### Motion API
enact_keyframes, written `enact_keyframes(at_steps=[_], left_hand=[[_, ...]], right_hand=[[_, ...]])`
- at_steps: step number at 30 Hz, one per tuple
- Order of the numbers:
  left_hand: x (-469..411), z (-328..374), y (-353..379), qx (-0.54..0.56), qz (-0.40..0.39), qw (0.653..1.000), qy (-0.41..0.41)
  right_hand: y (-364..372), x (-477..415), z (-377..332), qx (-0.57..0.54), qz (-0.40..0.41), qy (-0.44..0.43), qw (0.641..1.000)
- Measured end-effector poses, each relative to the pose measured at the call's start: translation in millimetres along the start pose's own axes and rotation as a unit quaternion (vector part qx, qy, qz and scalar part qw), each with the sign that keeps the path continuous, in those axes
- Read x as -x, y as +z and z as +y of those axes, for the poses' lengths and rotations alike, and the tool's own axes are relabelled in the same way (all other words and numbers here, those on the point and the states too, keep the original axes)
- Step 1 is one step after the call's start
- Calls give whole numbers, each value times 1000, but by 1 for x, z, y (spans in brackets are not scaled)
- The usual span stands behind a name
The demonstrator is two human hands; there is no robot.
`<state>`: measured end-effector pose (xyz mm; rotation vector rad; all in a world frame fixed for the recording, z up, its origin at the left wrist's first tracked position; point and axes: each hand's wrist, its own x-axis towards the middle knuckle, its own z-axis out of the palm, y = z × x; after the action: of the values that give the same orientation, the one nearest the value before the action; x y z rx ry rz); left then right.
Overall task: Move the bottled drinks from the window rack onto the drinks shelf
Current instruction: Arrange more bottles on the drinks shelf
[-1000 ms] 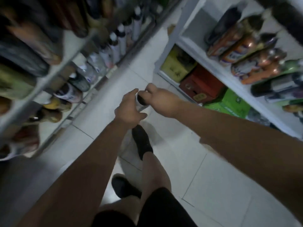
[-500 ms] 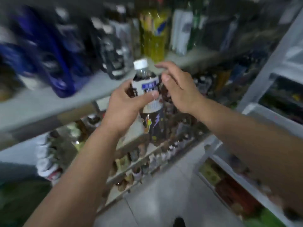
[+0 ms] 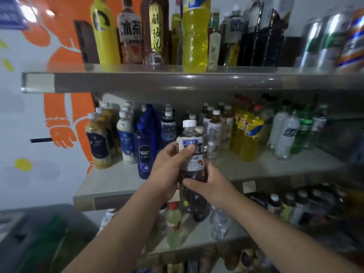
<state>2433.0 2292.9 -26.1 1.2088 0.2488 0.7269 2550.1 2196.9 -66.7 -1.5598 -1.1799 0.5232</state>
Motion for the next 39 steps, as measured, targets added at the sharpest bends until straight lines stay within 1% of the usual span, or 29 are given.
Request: enact_keyframes(at_steps=[4,8,12,19,24,27,32,33,36,39], left_hand=[[-8,-10,17,-9,40,999,23],[-12,-23,28,-16,56,998,22],[-13,-33,39,-24,69,997,25],[-25,-44,46,-14,50,998,30],[-37,-55,45,-43,32,998,28],[-39,-59,36,-69,56,995,38],[-34,-54,15,-107,109,985,78],[-34,-50,10,-115,116,983,88],[-39,-40,-6,-147,137,974,103],[-45,-34,-23,-173,168,964,113]], right_hand=[[-17,-14,13,1,-1,-10,1000],[-30,-17,27,0,-23,-29,999],[-38,-17,37,-2,-27,-43,999],[-44,-18,48,-9,30,-51,998],[-51,-19,55,-12,39,-50,998],[-48,-22,58,-28,29,-56,998],[-29,-34,55,-22,12,-62,998],[-23,-39,53,-25,14,-63,998],[1,-56,42,-16,67,-77,995],[27,-72,37,9,105,-66,992]])
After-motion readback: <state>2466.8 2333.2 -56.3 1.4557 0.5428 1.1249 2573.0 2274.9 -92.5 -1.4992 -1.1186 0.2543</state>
